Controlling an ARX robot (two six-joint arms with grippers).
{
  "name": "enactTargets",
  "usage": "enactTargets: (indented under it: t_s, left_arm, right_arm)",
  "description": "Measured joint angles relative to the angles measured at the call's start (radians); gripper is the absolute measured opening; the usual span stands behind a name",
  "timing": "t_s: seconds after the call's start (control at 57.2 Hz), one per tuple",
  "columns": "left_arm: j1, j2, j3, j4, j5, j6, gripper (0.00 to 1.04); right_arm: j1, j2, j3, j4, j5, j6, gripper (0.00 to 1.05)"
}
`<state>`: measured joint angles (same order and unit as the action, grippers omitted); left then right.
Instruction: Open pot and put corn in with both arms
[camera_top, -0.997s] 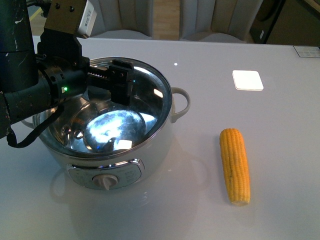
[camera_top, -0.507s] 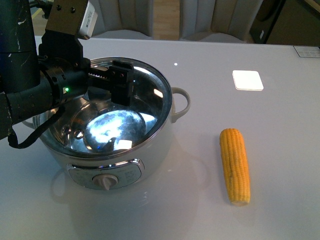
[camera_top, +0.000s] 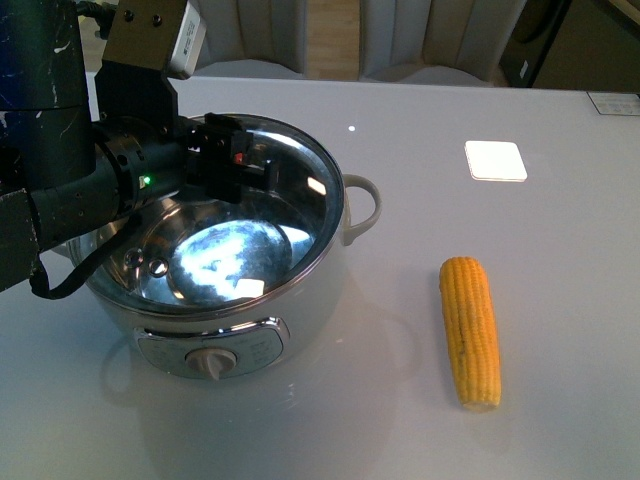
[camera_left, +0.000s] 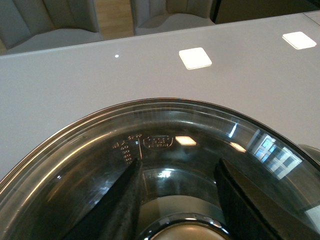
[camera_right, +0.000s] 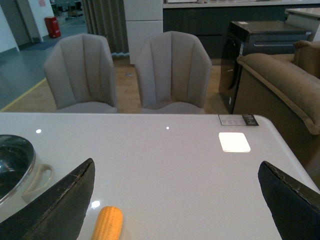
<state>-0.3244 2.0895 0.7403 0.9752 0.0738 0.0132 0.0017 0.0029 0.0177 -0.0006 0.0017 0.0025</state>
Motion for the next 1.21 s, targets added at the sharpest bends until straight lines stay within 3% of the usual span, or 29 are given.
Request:
enactTargets:
  t_s: [1.207]
  left_arm:
    - [0.010,-0.103,0.029,-0.111,-0.045,0.051,0.40]
  right_arm:
    - [0.000,0.000,0.000,0.000,0.000,0.000,0.96]
